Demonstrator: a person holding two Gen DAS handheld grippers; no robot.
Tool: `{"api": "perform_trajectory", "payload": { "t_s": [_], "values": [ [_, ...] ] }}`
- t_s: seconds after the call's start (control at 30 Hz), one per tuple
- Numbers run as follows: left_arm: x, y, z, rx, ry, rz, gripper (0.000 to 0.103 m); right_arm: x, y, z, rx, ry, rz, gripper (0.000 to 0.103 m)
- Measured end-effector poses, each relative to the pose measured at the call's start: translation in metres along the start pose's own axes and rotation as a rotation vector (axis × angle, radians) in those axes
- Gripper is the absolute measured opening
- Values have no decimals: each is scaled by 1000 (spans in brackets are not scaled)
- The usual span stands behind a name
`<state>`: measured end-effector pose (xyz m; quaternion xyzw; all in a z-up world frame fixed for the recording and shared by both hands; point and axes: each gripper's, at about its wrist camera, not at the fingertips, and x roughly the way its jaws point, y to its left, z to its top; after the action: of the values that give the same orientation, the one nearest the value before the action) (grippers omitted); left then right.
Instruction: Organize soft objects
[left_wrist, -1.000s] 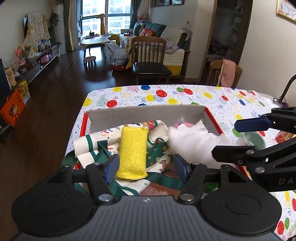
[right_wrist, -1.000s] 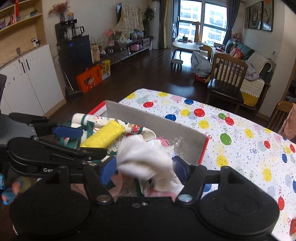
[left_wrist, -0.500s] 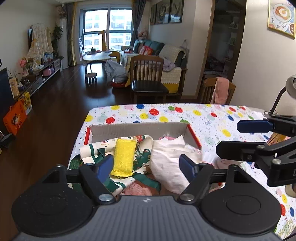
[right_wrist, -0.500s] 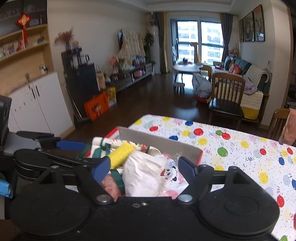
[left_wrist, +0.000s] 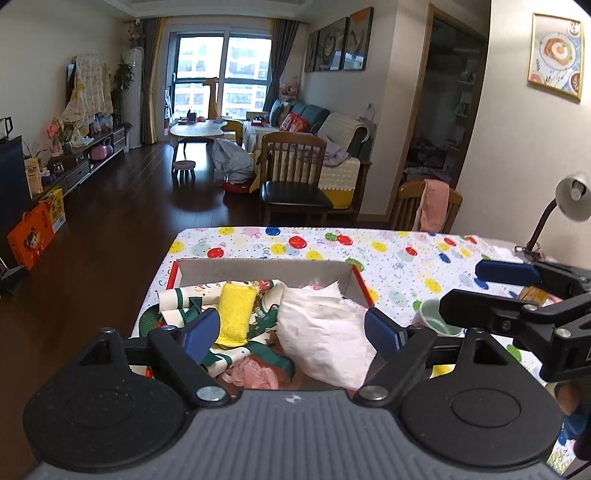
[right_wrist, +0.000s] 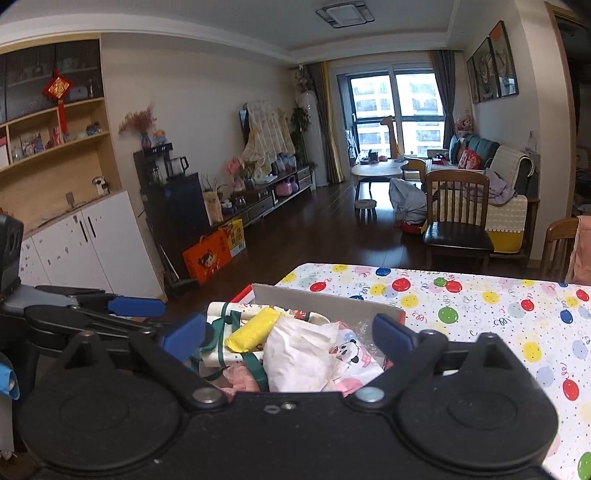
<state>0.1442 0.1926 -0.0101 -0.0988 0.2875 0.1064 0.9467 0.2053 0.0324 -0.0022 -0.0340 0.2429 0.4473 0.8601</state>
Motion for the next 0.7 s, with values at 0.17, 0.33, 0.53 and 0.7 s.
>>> {"api": "perform_trajectory", "payload": {
  "t_s": [0.17,0.33,0.53,0.7],
  "values": [
    [-10,-2,-2,-13,-27,1,101,-6,-1,-3,10,-11,-15,103],
    [-16,-3,-7,-26,-47,0,101,-11,-1,-6,33,-12,-31,103],
    [-22,-6,-11,-39,-50,9,101,-16,3,-14,33,-24,-52,103],
    [-28,-11,-16,-18,-69,24,101,-21,6,-17,32,-34,-50,103]
  ]
}}
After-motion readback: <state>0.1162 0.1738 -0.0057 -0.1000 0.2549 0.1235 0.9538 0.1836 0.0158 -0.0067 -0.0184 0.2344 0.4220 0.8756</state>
